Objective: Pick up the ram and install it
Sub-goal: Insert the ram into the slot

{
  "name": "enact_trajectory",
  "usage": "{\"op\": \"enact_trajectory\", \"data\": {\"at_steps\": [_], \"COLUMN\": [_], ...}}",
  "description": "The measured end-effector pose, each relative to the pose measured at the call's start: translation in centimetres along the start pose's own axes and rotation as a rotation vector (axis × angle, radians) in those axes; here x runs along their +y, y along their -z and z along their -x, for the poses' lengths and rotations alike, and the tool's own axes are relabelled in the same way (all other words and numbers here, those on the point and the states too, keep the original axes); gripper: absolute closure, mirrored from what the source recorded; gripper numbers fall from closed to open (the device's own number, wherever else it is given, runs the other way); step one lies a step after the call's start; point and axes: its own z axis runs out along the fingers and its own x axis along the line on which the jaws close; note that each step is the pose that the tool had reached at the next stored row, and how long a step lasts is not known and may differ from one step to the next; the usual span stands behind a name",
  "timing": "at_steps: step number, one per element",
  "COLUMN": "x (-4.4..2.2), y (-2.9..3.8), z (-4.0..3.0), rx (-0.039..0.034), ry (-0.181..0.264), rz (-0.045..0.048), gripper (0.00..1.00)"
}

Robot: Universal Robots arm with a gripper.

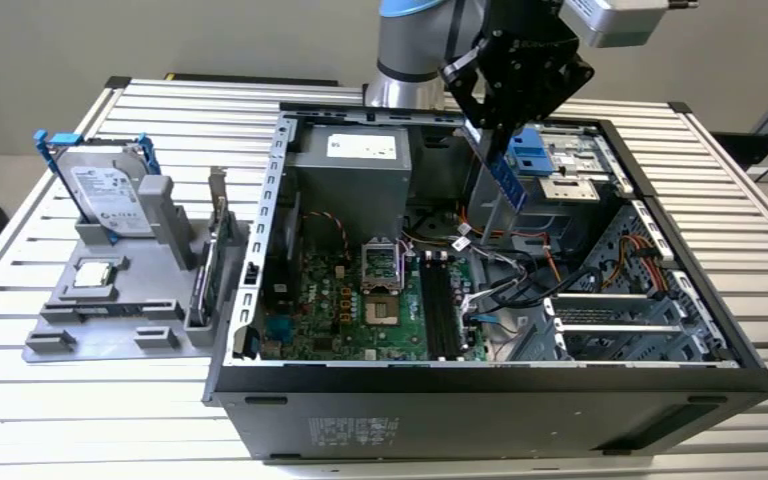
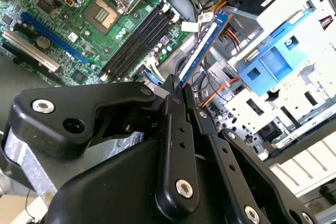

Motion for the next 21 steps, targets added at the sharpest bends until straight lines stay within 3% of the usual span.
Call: {"op": "enact_trajectory", "data": {"at_steps": [21], "x": [0.04], "y": [-1.36], "z": [-0.08], "rx": [-0.0014], "ry": [-0.032], "rz": [0.0007], "gripper": [1.00]}}
